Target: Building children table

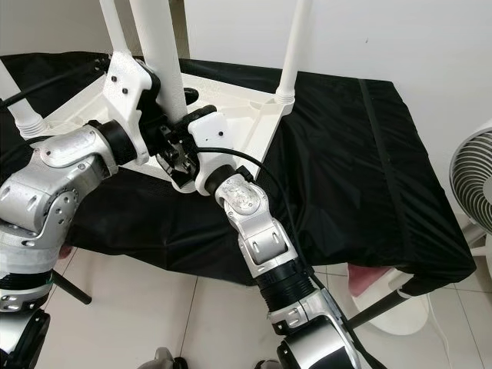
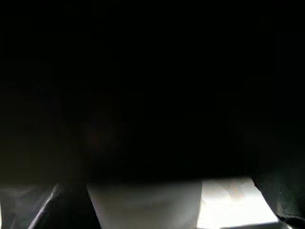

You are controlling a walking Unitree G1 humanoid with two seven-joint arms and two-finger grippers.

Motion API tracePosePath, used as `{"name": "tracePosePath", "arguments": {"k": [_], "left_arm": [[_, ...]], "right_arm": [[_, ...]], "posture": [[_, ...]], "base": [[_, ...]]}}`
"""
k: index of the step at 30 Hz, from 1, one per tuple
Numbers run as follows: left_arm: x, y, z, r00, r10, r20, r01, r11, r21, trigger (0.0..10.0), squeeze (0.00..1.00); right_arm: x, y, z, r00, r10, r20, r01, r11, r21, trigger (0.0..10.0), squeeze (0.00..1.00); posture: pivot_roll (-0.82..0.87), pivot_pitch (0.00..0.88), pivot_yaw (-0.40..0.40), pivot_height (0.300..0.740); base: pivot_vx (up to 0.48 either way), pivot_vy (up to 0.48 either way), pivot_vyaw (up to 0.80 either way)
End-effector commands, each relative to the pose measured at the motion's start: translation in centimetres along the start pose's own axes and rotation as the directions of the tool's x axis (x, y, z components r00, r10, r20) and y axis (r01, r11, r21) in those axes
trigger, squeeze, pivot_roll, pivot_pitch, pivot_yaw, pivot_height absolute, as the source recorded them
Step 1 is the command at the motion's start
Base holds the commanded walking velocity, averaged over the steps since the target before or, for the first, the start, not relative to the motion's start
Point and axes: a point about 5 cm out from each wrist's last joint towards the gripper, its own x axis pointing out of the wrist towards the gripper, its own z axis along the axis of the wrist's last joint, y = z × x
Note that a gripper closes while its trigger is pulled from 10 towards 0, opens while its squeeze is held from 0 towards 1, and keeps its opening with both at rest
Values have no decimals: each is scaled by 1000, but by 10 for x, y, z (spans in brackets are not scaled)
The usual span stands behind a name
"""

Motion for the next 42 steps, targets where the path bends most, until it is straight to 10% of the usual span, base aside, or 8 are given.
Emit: {"name": "tracePosePath", "arguments": {"k": [1, 21, 22, 29, 30, 38, 39, 42], "left_arm": [[2, -5, -1, 999, -52, 4, 52, 999, 14, 0, 0], [4, -6, 2, 998, -53, 46, 52, 999, 9, 0, 0], [4, -6, 1, 998, -45, 42, 46, 999, -13, 10000, 1000], [1, -6, 3, 994, -84, 65, 90, 990, -104, 10000, 1000], [-2, -7, 7, 990, -108, 93, 119, 984, -133, 10000, 0], [-15, 5, 22, 962, -114, 250, 176, 955, -240, 10000, 0], [-14, 8, 18, 971, -87, 221, 138, 964, -227, 10000, 1000], [-13, 10, 16, 977, -61, 203, 109, 966, -234, 10000, 1000]], "right_arm": [[4, 3, 10, 999, 23, 31, -23, 1000, -16, 5725, 0], [-1, 10, -3, 997, 65, -36, -63, 997, 48, 0, 0], [-1, 8, -3, 998, 44, -38, -41, 998, 55, 0, 0], [0, 0, -1, 999, -16, -41, 19, 998, 60, 0, 0], [1, -8, -2, 997, -59, -51, 62, 996, 64, 0, 0], [0, -40, -5, 979, -187, -85, 192, 979, 62, 0, 0], [-3, -45, -6, 976, -197, -89, 202, 978, 51, 0, 0], [-4, -46, -7, 976, -200, -92, 204, 978, 45, 0, 0]], "posture": [[0, 72, 16, 740], [-1, 74, 20, 740], [-1, 77, 21, 740], [-1, 77, 21, 740], [-4, 79, 21, 740], [-4, 76, 21, 740], [-4, 73, 19, 740], [-4, 73, 19, 740]], "base": [[0, 0, 0], [0, 0, 0], [0, 0, 0], [0, 0, 0], [0, 0, 0], [0, 0, 0], [0, 0, 0], [0, 0, 0]]}}
